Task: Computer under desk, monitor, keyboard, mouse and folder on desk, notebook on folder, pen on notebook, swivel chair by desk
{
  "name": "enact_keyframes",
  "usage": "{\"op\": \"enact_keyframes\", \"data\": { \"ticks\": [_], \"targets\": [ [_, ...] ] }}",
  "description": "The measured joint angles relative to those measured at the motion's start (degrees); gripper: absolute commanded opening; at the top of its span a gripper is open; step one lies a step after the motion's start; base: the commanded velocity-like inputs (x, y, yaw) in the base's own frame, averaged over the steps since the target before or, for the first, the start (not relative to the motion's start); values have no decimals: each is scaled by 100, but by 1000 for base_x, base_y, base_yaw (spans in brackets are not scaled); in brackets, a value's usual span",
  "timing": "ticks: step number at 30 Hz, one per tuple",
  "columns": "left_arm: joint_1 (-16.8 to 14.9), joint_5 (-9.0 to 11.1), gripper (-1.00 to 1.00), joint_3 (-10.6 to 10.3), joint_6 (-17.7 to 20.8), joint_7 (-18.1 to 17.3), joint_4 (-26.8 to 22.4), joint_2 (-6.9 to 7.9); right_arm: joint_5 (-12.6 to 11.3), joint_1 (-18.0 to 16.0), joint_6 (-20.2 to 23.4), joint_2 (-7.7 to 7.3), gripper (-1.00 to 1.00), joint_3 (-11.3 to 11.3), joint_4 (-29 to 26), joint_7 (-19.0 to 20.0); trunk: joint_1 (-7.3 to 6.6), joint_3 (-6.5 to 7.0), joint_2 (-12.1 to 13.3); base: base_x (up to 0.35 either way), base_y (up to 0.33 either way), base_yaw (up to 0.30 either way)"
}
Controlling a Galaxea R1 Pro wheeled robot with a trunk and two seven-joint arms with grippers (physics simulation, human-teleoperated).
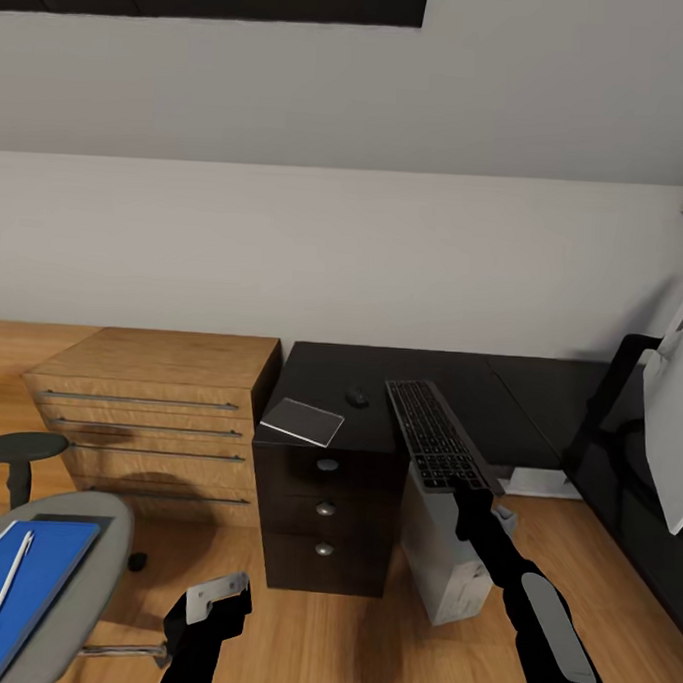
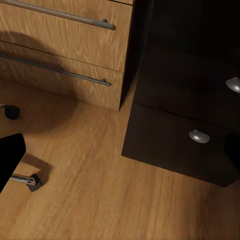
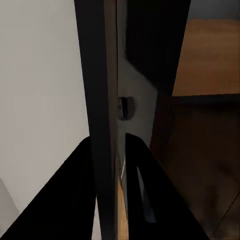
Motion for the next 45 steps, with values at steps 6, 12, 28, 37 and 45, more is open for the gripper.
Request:
{"op": "enact_keyframes", "data": {
  "ticks": [6, 12, 28, 37, 45],
  "targets": [
    [-1, 0, 100, -2, 0, 0, 1, -2, -12, 2, -23, 14, -100, 9, -69, 8, 132, -108, -240, 0, 0, 0],
    [0, -1, 100, -2, 0, 0, 1, -1, 0, 1, -41, 19, -100, 8, 11, 187, 220, -180, -402, 0, 0, 0],
    [0, -1, 100, -2, 4, 2, 8, 3, -26, 1, 5, 20, -100, -11, -134, -17, 220, -180, -403, 0, 0, 0],
    [0, -7, 100, -2, 0, 3, 11, 8, -30, 1, 17, 12, -100, -10, -149, -40, 218, -180, -403, 165, 0, 0],
    [0, -10, 100, -2, 3, 0, 16, 9, -23, 1, 8, 19, -100, -10, -176, -76, 219, -180, -403, 87, 0, 0]
  ]
}}
